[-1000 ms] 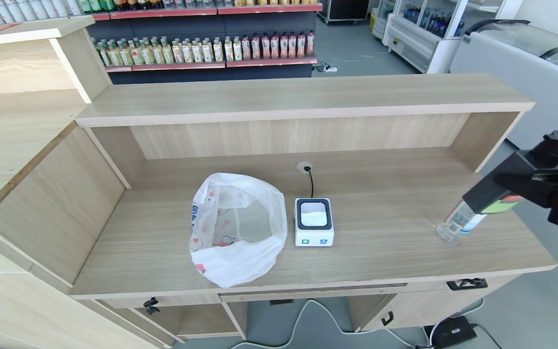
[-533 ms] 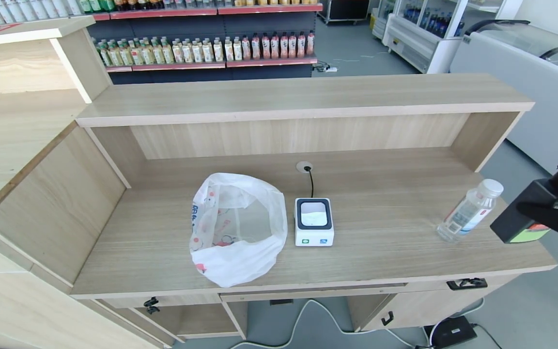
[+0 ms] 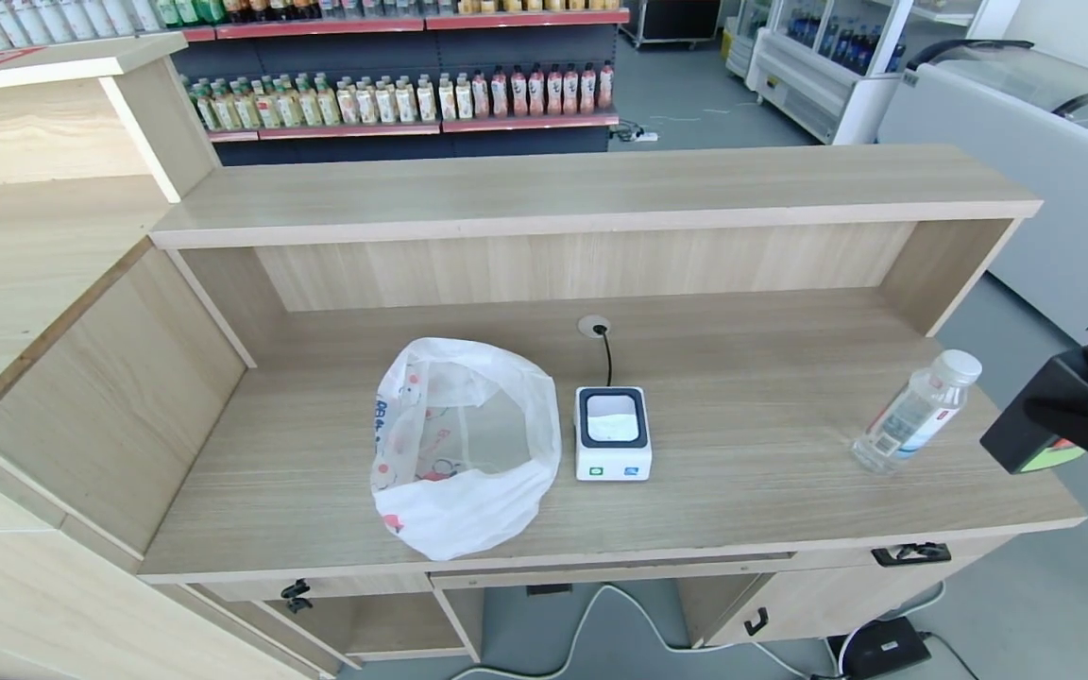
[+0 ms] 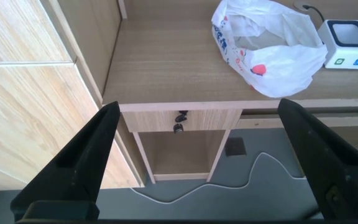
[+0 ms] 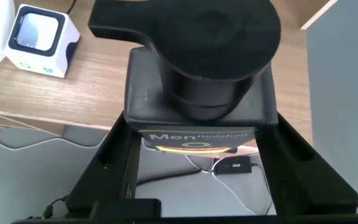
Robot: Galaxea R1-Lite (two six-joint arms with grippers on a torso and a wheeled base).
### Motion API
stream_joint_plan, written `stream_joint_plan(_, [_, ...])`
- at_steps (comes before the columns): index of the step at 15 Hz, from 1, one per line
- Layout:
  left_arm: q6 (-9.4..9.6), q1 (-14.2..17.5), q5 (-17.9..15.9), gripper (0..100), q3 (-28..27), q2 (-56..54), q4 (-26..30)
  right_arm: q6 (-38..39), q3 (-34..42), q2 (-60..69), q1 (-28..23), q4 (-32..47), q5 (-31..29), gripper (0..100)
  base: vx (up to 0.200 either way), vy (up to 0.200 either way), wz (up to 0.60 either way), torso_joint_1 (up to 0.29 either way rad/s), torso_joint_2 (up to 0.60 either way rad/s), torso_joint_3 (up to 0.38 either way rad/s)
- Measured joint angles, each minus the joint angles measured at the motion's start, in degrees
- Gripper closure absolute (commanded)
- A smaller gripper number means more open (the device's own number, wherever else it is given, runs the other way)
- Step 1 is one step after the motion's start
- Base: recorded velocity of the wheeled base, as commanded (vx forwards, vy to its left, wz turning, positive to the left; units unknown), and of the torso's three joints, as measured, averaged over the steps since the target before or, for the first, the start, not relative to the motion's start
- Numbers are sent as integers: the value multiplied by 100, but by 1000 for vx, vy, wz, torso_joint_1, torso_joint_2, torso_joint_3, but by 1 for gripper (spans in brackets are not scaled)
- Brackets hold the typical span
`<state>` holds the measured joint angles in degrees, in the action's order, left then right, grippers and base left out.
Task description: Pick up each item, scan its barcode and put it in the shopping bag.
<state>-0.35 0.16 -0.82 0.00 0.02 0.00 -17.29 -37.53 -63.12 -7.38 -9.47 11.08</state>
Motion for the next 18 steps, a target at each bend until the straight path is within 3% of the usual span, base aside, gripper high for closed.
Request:
stream_joint_plan(7, [-2,0,0,0,0,0,2,-74,-116,-200,90,-134,-312,100,0,0,600,2,0,0])
stream_joint_plan(10, [-2,0,0,0,0,0,0,-263,-304,-592,40,-158,-307,100,0,0,0,0,0,0])
stream_joint_plan(14, [-2,2,0,0,0,0,0,-1692,-372,-997,-199,-276,-312,100,0,0,0,0,0,0])
stream_joint_plan(18, [-2,-2,2,0,0,0,0,-2916,-383,-1554,-232,-937,-293,100,0,0,0,0,0,0])
